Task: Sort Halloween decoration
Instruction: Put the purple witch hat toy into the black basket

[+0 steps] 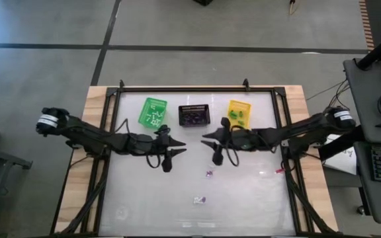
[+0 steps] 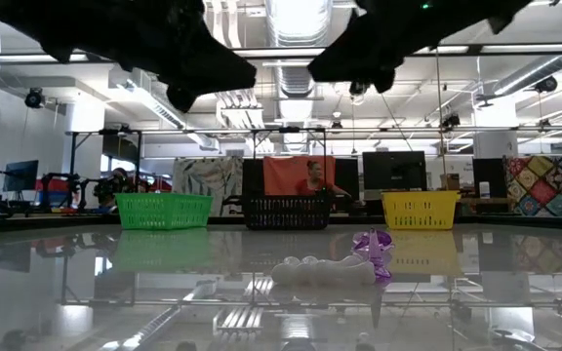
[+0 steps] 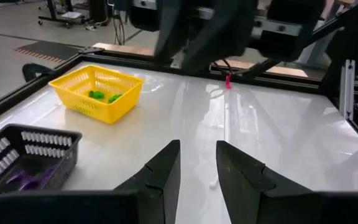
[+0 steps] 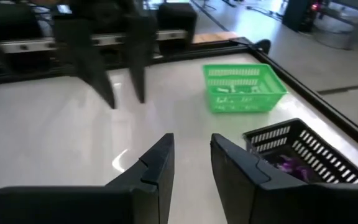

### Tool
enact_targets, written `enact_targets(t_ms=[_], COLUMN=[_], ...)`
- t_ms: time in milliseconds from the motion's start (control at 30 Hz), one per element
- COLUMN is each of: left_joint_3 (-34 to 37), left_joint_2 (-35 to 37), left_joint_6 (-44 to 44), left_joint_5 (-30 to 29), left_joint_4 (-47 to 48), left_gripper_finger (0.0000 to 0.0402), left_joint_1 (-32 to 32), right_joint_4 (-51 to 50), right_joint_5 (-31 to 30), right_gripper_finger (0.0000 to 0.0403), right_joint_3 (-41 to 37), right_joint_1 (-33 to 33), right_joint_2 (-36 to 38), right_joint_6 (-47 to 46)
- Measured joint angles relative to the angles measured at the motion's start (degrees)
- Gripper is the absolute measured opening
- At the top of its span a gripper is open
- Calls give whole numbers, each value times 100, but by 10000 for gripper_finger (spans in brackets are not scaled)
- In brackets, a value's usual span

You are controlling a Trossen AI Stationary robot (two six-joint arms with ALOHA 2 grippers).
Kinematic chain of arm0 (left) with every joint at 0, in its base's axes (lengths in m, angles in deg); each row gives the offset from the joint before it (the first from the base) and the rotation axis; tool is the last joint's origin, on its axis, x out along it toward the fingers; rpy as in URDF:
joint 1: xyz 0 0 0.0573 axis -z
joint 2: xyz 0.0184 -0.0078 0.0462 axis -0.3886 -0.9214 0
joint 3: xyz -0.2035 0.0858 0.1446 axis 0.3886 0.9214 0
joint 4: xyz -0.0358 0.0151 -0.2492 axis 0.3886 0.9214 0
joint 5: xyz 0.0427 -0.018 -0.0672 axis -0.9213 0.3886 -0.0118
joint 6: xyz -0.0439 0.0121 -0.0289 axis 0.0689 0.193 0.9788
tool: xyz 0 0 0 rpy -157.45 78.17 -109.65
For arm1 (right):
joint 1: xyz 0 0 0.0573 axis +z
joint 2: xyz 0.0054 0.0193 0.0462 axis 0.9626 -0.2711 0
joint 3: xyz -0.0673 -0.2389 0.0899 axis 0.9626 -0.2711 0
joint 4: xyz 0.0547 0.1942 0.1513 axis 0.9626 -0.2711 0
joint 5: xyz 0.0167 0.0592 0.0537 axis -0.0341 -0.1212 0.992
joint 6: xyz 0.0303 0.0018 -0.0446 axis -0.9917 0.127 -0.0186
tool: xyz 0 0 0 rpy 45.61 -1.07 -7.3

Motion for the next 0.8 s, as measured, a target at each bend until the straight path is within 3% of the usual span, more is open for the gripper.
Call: enact_targets(t_ms=[100,467,633,800], left_joint_3=[-123,-566,-877,-1120], left_joint_2=[-244,-1504,-2227,-2863], left_joint_6=[-1,-918,-1188,-1312], left_joint_5=[87,1254,1705,1749], left_joint_4=[-7,-128,-669,-1112], left_gripper_finger=[86,86,86,86], left_joint_1=[11,61,74,69], right_joint_4=[52,56,4,-83], right_joint_5=[-4,-7,0,-6], right_gripper_finger=[97,94,94,88], right_joint_3=[-195,-499,-585,-772], right_joint_1=[181,731,931,1133], right_joint_2=[210,485,659,890], right_joint_6=[4,159,222,270])
